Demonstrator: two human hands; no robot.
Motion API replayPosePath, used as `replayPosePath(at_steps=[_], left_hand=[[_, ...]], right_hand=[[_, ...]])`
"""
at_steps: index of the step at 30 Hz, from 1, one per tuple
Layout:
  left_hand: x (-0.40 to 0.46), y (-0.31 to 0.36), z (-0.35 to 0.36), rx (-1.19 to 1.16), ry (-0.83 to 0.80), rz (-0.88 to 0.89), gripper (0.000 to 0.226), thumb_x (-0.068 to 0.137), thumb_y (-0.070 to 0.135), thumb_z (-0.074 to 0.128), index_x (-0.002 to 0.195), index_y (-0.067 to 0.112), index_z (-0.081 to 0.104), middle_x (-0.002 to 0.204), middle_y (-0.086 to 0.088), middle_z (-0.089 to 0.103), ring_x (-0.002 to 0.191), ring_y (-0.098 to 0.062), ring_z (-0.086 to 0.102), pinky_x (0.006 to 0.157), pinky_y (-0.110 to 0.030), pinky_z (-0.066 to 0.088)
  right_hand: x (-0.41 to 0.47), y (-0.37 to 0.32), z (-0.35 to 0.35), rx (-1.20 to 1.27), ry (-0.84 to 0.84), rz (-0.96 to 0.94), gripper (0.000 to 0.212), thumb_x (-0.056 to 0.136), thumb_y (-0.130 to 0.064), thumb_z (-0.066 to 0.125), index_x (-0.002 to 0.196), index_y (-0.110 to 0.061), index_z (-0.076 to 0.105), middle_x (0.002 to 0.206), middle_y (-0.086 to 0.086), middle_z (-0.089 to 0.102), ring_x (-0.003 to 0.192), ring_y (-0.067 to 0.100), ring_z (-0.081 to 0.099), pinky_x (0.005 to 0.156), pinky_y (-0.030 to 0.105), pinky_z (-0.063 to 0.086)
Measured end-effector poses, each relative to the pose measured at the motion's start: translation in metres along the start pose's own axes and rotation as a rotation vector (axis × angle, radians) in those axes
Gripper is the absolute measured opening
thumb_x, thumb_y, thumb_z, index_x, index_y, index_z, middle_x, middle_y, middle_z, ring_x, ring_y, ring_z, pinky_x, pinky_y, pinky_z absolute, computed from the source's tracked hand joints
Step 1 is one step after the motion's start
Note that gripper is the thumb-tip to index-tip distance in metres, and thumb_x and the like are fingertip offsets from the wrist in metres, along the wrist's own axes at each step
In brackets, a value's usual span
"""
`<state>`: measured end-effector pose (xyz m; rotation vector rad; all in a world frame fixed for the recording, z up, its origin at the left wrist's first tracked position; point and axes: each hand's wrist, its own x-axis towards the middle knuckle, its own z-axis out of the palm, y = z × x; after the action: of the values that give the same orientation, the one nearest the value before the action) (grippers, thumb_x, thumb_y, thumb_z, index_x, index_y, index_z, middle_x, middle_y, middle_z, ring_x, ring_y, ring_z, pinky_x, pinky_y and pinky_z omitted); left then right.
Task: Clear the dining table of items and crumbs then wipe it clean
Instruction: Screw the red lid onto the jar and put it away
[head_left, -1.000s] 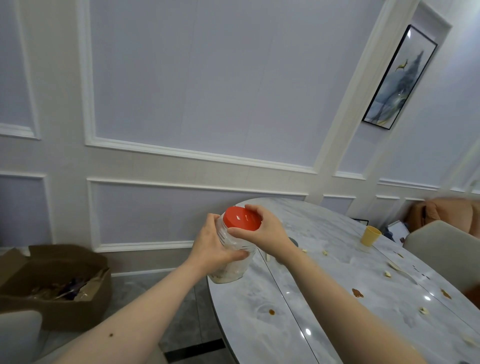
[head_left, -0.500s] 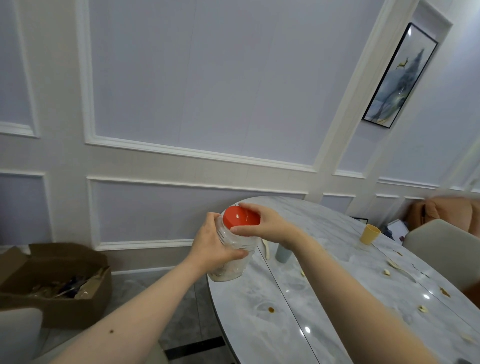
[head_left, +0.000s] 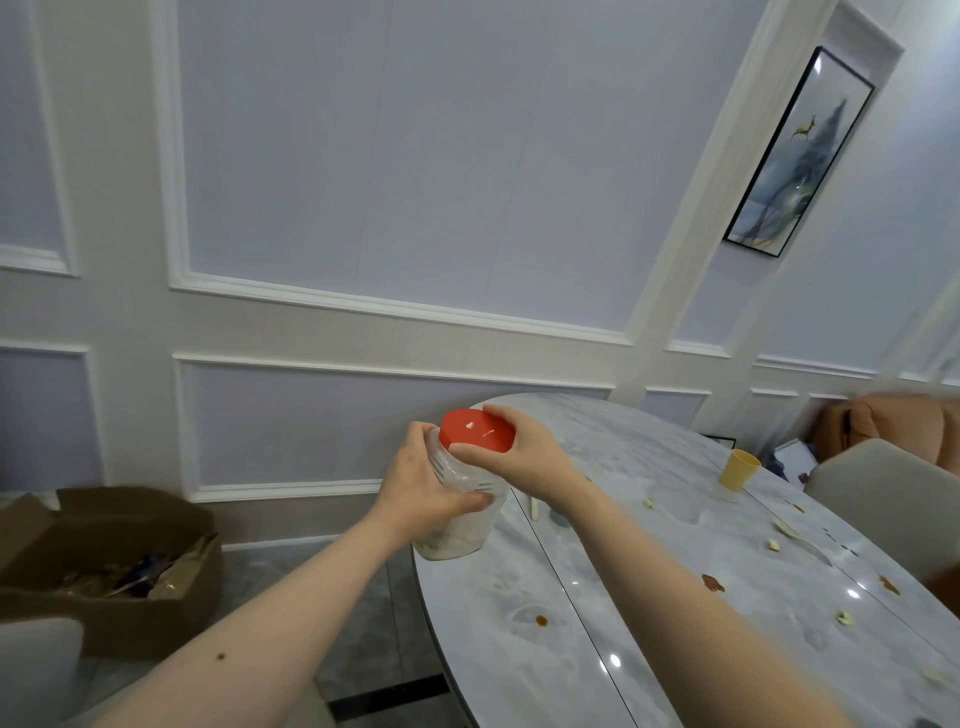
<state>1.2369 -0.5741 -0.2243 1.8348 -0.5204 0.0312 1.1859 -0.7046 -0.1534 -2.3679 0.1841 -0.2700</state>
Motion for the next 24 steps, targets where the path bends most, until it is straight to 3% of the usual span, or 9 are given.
replayPosePath(at_steps=[4, 7, 12, 18, 24], left_hand=[[0.003, 0.002, 0.000, -0.010, 0.009, -0.017, 0.082, 0.047, 0.038, 0.090, 0.108, 0.024, 0.037, 0.105, 0.008, 0.054, 0.096, -0.008, 0.055, 0.072, -0.020, 0.047], [0.004, 0.004, -0.002, -0.032, 0.041, -0.029, 0.082, 0.047, 0.037, 0.091, 0.108, 0.024, 0.037, 0.105, 0.007, 0.054, 0.095, -0.008, 0.054, 0.067, -0.015, 0.043], [0.004, 0.005, -0.020, -0.010, 0.130, -0.053, 0.083, 0.044, 0.038, 0.091, 0.105, 0.023, 0.038, 0.098, 0.008, 0.055, 0.092, -0.012, 0.057, 0.077, -0.031, 0.051], [-0.001, 0.002, -0.069, 0.081, 0.275, -0.110, 0.088, 0.045, 0.045, 0.089, 0.110, 0.025, 0.034, 0.106, 0.005, 0.053, 0.097, -0.014, 0.055, 0.080, -0.029, 0.049], [-0.030, 0.017, -0.140, 0.119, 0.504, -0.137, 0.088, 0.053, 0.032, 0.090, 0.121, 0.020, 0.035, 0.110, 0.006, 0.049, 0.100, -0.010, 0.049, 0.082, -0.021, 0.040]], right_hand=[[0.000, -0.006, 0.015, -0.032, 0.172, -0.018, 0.066, 0.067, -0.051, 0.077, 0.121, -0.020, 0.055, 0.111, -0.004, 0.060, 0.098, 0.010, 0.056, 0.079, 0.020, 0.043], [0.004, -0.012, 0.028, -0.075, 0.256, -0.001, 0.068, 0.067, -0.057, 0.073, 0.121, -0.019, 0.054, 0.113, -0.001, 0.059, 0.104, 0.015, 0.056, 0.082, 0.024, 0.045], [0.009, -0.033, 0.044, -0.030, 0.275, -0.014, 0.072, 0.074, -0.052, 0.070, 0.130, -0.015, 0.045, 0.125, 0.003, 0.050, 0.113, 0.016, 0.048, 0.084, 0.018, 0.033], [0.022, -0.067, 0.068, 0.196, 0.062, -0.111, 0.088, 0.074, -0.050, 0.072, 0.144, -0.017, 0.030, 0.141, 0.002, 0.037, 0.126, 0.016, 0.042, 0.097, 0.022, 0.034], [0.028, -0.125, 0.097, 0.433, -0.197, -0.265, 0.072, 0.088, -0.045, 0.059, 0.146, -0.021, 0.026, 0.148, 0.002, 0.034, 0.131, 0.017, 0.039, 0.107, 0.030, 0.033]])
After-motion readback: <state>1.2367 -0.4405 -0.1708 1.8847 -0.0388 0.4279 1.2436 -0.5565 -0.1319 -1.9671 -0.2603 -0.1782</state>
